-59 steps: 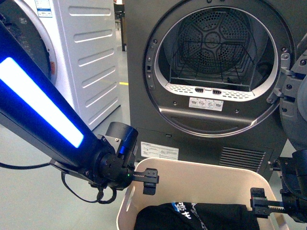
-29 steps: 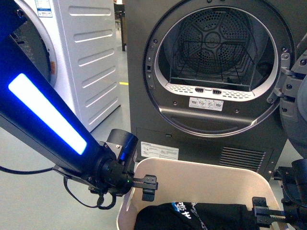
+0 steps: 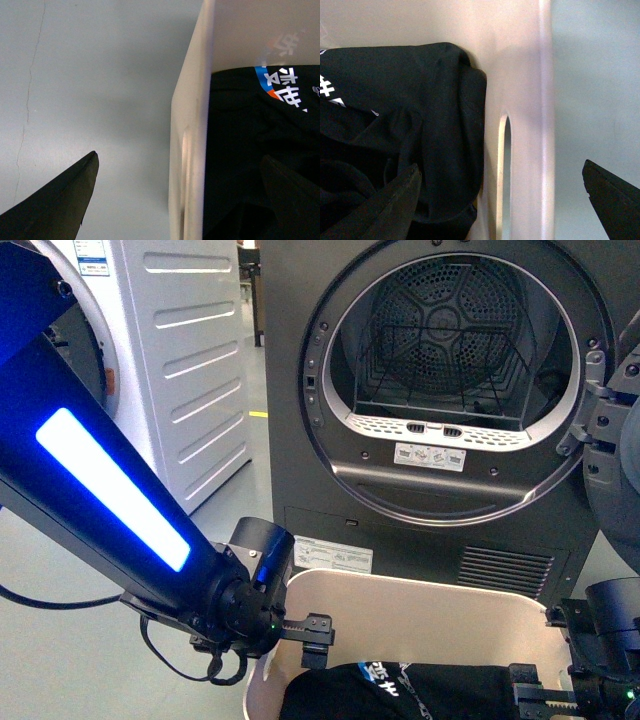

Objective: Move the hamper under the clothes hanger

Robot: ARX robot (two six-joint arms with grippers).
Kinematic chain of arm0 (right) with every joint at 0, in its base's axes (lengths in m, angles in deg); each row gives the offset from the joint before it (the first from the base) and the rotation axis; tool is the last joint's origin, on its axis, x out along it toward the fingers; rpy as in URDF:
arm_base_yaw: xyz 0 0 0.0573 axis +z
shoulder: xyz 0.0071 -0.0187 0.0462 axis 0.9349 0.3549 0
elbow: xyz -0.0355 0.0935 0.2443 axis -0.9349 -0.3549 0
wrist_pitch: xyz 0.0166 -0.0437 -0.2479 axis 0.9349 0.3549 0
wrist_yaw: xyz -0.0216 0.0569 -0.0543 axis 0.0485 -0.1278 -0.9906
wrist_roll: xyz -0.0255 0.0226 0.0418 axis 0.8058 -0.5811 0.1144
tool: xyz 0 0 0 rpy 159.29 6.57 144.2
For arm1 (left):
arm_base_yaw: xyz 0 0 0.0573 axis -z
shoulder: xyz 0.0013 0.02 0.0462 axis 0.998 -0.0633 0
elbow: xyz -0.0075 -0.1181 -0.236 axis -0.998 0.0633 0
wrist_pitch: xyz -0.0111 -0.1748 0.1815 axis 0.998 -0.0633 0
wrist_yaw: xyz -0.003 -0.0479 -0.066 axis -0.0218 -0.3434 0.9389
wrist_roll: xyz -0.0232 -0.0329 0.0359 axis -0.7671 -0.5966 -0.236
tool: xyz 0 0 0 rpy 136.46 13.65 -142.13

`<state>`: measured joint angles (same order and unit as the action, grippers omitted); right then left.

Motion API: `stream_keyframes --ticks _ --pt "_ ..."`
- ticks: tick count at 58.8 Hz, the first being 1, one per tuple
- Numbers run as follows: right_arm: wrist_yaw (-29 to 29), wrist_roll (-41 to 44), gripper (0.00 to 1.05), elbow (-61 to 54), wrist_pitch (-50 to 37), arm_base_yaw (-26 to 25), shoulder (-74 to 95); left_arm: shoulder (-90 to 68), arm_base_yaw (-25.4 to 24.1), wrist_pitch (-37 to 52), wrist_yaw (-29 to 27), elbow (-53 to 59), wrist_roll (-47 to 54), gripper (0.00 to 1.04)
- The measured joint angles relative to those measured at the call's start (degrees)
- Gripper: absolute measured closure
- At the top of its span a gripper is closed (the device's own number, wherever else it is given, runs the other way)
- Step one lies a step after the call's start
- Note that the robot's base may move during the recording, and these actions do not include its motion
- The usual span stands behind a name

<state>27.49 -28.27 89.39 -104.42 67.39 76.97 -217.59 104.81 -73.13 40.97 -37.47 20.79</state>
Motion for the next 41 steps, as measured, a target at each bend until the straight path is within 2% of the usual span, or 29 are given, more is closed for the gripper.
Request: stream_keyframes --ticks 19,23,28,34,37,41 --pt "-0.2 0.0 0.08 0.6 0.3 0.5 0.1 -0.6 0.3 -0.2 0.4 -0.6 -0.3 0.07" --pt "-0.3 0.0 0.08 0.6 0.3 0.7 0.1 -0.6 0.3 -0.3 0.3 -0.7 -0.4 0.21" --pt "-0.4 -0.1 0.08 0.6 0.3 0.7 0.1 -0.6 0.4 -0.3 0.3 -0.7 -0.3 0.31" --pt "-1.1 -0.2 0.21 0.6 0.2 0.8 0.1 -0.6 0.4 -0.3 0.3 -0.7 -0.3 0.46" --pt "-1.5 -0.3 0.31 0.6 0.2 0.8 0.1 -0.6 0.4 -0.3 0.3 -0.7 -0.3 0.56" --pt "-1.6 -0.3 0.4 0.6 0.2 0.8 0.1 -0.6 0.5 -0.3 0.3 -0.7 -0.3 0.65"
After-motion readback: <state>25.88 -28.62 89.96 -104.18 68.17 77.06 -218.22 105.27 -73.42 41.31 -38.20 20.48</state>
